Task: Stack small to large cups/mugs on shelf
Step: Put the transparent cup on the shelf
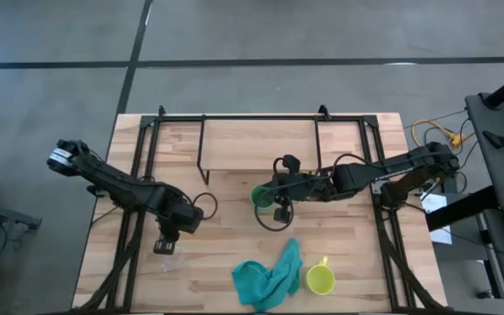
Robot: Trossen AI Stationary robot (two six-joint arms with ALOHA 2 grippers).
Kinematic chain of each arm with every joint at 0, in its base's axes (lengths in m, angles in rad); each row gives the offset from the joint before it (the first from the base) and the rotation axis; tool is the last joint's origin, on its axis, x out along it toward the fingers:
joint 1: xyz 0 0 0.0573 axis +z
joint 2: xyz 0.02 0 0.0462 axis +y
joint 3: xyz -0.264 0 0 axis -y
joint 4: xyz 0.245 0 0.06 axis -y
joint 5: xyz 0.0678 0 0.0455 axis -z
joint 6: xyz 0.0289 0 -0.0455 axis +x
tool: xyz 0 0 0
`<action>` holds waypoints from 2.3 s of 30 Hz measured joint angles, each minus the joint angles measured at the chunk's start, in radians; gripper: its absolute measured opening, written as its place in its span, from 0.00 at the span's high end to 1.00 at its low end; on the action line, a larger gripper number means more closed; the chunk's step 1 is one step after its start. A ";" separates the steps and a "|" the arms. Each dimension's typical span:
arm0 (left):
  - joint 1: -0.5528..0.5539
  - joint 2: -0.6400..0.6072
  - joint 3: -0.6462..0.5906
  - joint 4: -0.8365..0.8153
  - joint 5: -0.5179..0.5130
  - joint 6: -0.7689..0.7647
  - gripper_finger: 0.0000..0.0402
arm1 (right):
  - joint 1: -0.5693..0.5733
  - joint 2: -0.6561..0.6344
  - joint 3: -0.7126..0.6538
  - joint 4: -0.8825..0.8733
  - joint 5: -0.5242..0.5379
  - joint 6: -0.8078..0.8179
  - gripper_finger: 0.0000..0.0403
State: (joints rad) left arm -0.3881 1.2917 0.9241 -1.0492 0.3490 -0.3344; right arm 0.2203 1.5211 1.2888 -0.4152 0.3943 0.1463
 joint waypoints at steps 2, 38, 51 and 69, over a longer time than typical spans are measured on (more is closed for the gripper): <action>-0.012 -0.001 0.000 0.000 0.000 0.000 0.88 | 0.000 0.000 0.000 0.000 0.000 0.000 0.84; -0.118 -0.034 -0.065 0.125 -0.115 -0.080 0.88 | 0.000 0.000 0.000 0.000 0.000 0.011 0.84; -0.119 -0.034 -0.077 0.128 -0.120 -0.079 0.88 | 0.000 0.000 0.000 0.000 0.000 0.011 0.84; -0.119 -0.034 -0.113 0.157 -0.121 -0.079 0.94 | 0.000 0.001 0.000 0.000 0.000 0.011 0.84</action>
State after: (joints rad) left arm -0.5068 1.2579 0.8108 -0.8922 0.2279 -0.4133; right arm 0.2199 1.5219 1.2884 -0.4149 0.3939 0.1570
